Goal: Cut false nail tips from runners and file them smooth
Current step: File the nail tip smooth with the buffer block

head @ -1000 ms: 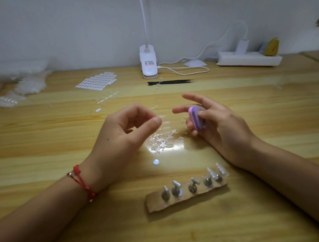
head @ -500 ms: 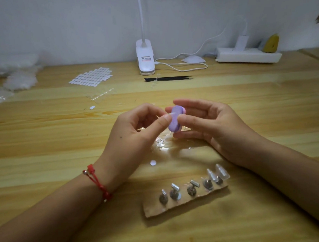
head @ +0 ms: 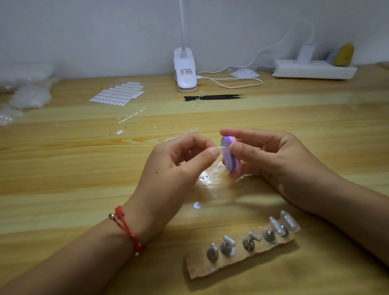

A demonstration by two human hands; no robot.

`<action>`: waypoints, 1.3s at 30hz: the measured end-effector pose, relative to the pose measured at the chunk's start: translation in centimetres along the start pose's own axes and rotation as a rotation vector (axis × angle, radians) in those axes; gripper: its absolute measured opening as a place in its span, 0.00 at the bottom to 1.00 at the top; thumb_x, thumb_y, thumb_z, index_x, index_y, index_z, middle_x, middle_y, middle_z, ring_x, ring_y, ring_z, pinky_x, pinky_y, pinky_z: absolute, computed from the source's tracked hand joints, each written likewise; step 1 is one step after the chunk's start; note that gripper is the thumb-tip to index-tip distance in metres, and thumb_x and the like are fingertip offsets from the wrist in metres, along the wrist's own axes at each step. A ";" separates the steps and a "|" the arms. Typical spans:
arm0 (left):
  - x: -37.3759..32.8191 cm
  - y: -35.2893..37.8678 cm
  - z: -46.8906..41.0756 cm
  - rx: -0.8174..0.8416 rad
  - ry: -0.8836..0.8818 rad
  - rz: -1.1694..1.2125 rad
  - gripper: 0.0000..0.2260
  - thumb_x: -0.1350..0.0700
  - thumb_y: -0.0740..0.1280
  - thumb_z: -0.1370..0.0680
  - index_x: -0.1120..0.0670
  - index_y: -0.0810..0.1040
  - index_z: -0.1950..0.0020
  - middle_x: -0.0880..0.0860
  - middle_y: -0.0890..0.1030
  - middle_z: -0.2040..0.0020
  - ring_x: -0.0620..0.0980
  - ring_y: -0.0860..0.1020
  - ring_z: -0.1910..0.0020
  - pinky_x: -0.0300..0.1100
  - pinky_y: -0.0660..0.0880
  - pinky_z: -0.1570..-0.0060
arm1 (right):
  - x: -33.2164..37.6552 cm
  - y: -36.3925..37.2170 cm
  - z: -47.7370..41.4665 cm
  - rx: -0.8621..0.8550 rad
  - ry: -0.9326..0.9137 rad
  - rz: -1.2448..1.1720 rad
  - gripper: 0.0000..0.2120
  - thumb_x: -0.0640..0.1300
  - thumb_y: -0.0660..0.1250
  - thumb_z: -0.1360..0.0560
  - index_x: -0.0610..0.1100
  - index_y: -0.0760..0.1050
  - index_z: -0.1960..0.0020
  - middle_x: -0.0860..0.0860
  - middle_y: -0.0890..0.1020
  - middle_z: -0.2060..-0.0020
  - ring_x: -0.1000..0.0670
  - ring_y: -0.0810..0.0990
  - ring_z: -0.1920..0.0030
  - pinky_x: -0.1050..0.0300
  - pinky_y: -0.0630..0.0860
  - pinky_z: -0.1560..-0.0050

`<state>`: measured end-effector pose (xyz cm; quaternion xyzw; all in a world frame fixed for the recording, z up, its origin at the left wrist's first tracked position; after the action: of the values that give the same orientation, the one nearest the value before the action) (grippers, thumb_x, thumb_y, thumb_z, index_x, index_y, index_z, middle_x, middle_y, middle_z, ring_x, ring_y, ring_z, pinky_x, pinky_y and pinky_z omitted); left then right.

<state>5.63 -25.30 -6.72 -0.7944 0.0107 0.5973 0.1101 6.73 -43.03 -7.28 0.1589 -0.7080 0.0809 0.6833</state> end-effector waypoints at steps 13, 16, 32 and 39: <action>-0.1 0.1 0.0 -0.022 -0.042 0.000 0.07 0.61 0.68 0.25 0.57 0.78 0.63 0.45 0.68 0.74 0.42 0.64 0.74 0.31 0.63 0.73 | 0.1 0.1 0.1 0.019 0.010 0.049 0.18 0.53 0.75 0.36 0.54 0.84 0.46 0.46 0.86 0.55 0.50 0.82 0.60 0.60 0.80 0.57; 0.0 0.1 0.0 -0.033 -0.041 0.010 0.07 0.61 0.68 0.25 0.56 0.79 0.64 0.46 0.69 0.74 0.42 0.65 0.74 0.31 0.64 0.72 | 0.1 0.1 0.1 0.025 0.003 0.050 0.18 0.52 0.75 0.35 0.53 0.84 0.46 0.45 0.86 0.55 0.50 0.82 0.61 0.60 0.80 0.58; -0.1 0.1 0.0 -0.053 -0.015 0.041 0.09 0.50 0.70 0.31 0.55 0.82 0.63 0.43 0.74 0.74 0.40 0.67 0.75 0.29 0.64 0.72 | 0.0 0.2 -0.1 0.025 -0.023 -0.018 0.13 0.48 0.74 0.34 0.51 0.85 0.49 0.48 0.86 0.59 0.55 0.83 0.62 0.63 0.79 0.61; -0.1 0.1 0.0 -0.040 -0.037 0.045 0.09 0.51 0.71 0.31 0.57 0.83 0.63 0.53 0.76 0.72 0.41 0.69 0.72 0.30 0.65 0.69 | 0.2 0.2 -0.1 -0.029 -0.012 -0.047 0.14 0.47 0.76 0.37 0.49 0.85 0.52 0.48 0.85 0.60 0.50 0.85 0.60 0.62 0.80 0.63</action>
<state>5.59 -25.41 -6.68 -0.7847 0.0146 0.6144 0.0807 6.72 -42.86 -7.10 0.1662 -0.7094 0.0534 0.6829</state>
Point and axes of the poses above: each hand's wrist, its own z-axis away from the middle knuckle, its own y-axis out of the palm, x = y × z, the point moved 1 cm from there along -z, towards the middle knuckle
